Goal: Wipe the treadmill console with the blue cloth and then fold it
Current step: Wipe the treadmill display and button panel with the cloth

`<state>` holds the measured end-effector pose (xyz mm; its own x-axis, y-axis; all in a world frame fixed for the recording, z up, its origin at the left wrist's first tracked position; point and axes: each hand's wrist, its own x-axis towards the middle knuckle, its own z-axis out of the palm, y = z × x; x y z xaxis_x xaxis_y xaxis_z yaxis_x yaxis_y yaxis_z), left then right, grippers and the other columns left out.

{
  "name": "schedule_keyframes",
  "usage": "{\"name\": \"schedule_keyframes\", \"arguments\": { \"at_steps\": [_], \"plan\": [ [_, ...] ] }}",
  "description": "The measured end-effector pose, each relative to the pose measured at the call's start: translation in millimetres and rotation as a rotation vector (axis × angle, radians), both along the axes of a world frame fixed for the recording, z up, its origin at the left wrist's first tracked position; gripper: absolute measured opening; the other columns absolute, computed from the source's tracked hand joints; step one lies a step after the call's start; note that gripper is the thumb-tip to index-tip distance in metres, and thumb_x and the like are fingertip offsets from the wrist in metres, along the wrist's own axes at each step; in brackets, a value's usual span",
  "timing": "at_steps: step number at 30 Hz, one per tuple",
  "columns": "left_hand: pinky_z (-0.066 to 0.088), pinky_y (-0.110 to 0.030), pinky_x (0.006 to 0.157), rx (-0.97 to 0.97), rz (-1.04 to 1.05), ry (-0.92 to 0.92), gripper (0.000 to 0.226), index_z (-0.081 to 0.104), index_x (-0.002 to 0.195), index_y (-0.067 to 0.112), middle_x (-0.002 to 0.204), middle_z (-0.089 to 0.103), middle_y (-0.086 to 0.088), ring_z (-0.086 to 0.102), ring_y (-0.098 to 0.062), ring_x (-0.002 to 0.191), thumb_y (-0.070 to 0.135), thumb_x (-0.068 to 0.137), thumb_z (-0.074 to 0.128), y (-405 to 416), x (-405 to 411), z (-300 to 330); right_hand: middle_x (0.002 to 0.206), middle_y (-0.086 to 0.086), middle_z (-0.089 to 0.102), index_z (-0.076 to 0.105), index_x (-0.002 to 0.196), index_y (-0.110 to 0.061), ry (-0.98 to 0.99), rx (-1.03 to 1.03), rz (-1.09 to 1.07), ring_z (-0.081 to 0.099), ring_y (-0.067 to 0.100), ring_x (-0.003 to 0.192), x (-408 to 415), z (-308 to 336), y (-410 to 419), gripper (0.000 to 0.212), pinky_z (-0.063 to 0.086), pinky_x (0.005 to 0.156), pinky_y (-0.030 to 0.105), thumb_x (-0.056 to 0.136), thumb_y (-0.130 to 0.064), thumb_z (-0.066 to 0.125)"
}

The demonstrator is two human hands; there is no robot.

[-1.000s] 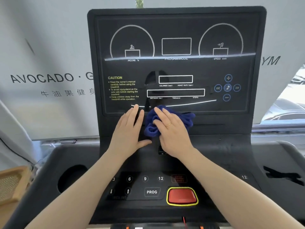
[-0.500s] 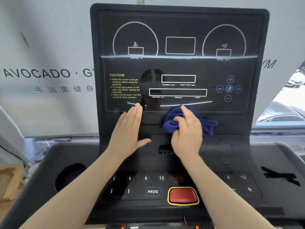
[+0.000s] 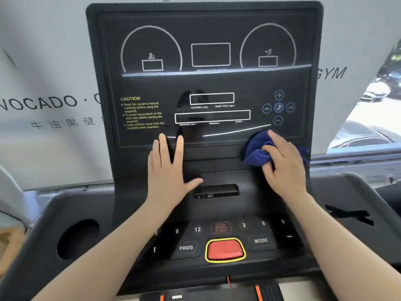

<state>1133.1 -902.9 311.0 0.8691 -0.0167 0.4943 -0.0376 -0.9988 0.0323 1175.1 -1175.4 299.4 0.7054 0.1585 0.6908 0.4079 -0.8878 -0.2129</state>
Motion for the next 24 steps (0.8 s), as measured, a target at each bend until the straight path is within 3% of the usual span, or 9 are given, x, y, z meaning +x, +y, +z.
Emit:
{"name": "schedule_keyframes", "arguments": {
  "at_steps": [3, 6, 9, 13, 17, 21, 24],
  "plan": [
    [0.013, -0.049, 0.109, -0.046, 0.005, 0.007, 0.098, 0.016, 0.146, 0.014, 0.149, 0.016, -0.03, 0.016, -0.045, 0.138, 0.066, 0.071, 0.053, -15.9, 1.9, 0.8, 0.14, 0.011, 0.048, 0.064, 0.105, -0.003, 0.052, 0.075, -0.134, 0.051, 0.037, 0.118, 3.7, 4.6, -38.5, 0.032, 0.04, 0.097, 0.045, 0.079, -0.015, 0.049],
    [0.01, -0.045, 0.11, -0.054, -0.124, -0.016, 0.084, 0.022, 0.144, 0.008, 0.152, 0.013, -0.025, 0.013, -0.04, 0.14, 0.047, 0.08, 0.06, -29.7, 5.9, -0.5, 0.14, 0.017, 0.046, 0.061, 0.105, -0.001, 0.023, 0.135, -0.176, 0.048, 0.041, 0.12, 4.0, 0.7, -29.9, 0.034, 0.04, 0.099, 0.049, 0.079, -0.013, 0.044],
    [0.013, -0.043, 0.11, -0.019, -0.292, -0.034, 0.071, 0.025, 0.143, 0.007, 0.152, 0.016, -0.021, 0.013, -0.034, 0.139, 0.036, 0.084, 0.052, -42.9, 8.8, -1.3, 0.142, 0.024, 0.039, 0.053, 0.115, -0.003, -0.023, 0.079, -0.118, 0.04, 0.043, 0.124, -2.0, -22.6, -4.2, 0.039, 0.031, 0.103, 0.048, 0.082, -0.017, 0.038],
    [0.02, -0.042, 0.11, 0.124, -0.419, 0.026, 0.067, 0.028, 0.143, 0.011, 0.152, 0.024, -0.016, 0.02, -0.029, 0.138, 0.038, 0.083, 0.042, -58.1, 14.7, -4.3, 0.148, 0.018, 0.033, 0.048, 0.131, -0.015, -0.001, 0.106, -0.034, 0.034, 0.037, 0.13, 6.8, -24.8, -13.1, 0.044, 0.012, 0.11, 0.04, 0.088, -0.019, 0.037],
    [0.029, -0.043, 0.108, 0.18, -0.326, 0.044, 0.068, 0.036, 0.139, 0.008, 0.148, 0.033, -0.015, 0.026, -0.028, 0.134, 0.038, 0.08, 0.052, -70.9, 18.3, -10.6, 0.148, 0.014, 0.035, 0.055, 0.13, -0.017, 0.001, 0.081, -0.068, 0.038, 0.034, 0.13, 31.3, 7.2, -43.6, 0.044, 0.015, 0.11, 0.047, 0.09, -0.022, 0.037],
    [0.039, -0.043, 0.102, 0.16, -0.264, 0.009, 0.061, 0.049, 0.131, 0.006, 0.142, 0.043, -0.015, 0.041, -0.03, 0.128, 0.041, 0.083, 0.039, -80.0, 16.7, -7.6, 0.147, 0.019, 0.036, 0.055, 0.131, -0.013, -0.116, 0.044, -0.101, 0.039, 0.039, 0.13, 66.1, 48.1, -59.2, 0.044, 0.022, 0.109, 0.051, 0.088, -0.008, 0.047],
    [0.043, -0.042, 0.1, 0.144, -0.256, -0.009, 0.057, 0.054, 0.128, 0.006, 0.139, 0.047, -0.014, 0.046, -0.029, 0.125, 0.04, 0.084, 0.039, -80.8, 16.7, -5.2, 0.149, 0.019, 0.031, 0.052, 0.133, -0.012, -0.136, 0.102, -0.033, 0.033, 0.039, 0.134, 91.1, 80.2, -67.5, 0.045, 0.028, 0.11, 0.045, 0.089, -0.004, 0.049]
  ]
}}
